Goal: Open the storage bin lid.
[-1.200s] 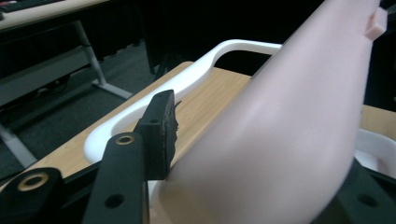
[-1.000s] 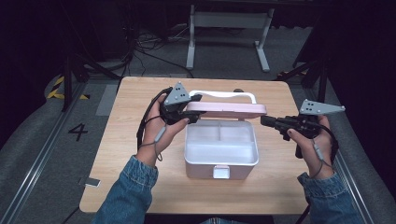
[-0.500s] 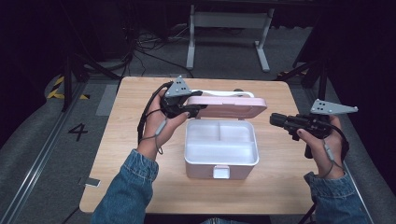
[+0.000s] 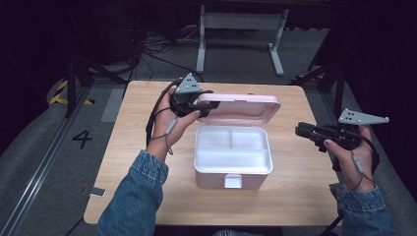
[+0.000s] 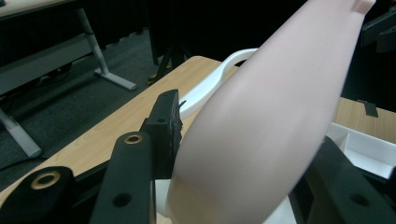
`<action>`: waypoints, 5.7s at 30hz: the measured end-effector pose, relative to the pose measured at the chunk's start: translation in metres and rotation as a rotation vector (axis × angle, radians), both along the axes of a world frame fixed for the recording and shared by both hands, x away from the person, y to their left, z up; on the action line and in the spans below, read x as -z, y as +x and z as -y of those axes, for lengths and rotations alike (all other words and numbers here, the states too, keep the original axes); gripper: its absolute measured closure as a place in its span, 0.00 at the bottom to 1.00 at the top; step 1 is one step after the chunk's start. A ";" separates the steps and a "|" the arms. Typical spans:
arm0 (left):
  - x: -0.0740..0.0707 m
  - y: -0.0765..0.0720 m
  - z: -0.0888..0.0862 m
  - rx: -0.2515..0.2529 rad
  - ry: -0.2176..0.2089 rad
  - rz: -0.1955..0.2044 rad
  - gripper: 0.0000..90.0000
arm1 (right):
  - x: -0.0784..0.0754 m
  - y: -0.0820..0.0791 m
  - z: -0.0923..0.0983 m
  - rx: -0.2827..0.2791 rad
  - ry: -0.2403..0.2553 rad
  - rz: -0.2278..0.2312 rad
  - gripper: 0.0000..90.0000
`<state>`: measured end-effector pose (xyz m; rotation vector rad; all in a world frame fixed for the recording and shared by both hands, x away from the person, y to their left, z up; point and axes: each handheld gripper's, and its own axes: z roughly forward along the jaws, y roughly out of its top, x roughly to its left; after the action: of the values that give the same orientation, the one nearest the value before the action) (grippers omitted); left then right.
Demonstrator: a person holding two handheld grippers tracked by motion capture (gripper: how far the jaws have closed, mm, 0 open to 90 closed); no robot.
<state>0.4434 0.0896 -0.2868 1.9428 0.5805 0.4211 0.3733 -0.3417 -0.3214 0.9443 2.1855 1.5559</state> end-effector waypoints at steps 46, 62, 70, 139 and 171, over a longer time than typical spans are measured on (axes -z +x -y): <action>0.019 0.077 0.004 -0.116 -0.046 -0.113 0.55 | 0.015 0.003 0.018 0.035 0.002 -0.053 0.79; 0.039 0.096 0.001 -0.138 -0.046 -0.140 0.52 | 0.022 0.007 0.014 0.028 -0.004 -0.072 0.78; 0.049 0.104 0.000 -0.143 -0.054 -0.171 0.50 | 0.024 0.009 0.015 0.030 -0.006 -0.077 0.78; 0.084 0.114 -0.015 -0.265 0.051 -0.300 0.34 | 0.034 0.016 0.013 0.023 -0.017 -0.115 0.75; 0.021 -0.020 -0.080 -0.098 0.038 -0.154 0.30 | 0.036 0.014 0.010 0.026 -0.035 -0.127 0.74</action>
<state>0.4231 0.1697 -0.3082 2.0007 0.7743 0.3478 0.3873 -0.3518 -0.3570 1.0843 2.2684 1.4778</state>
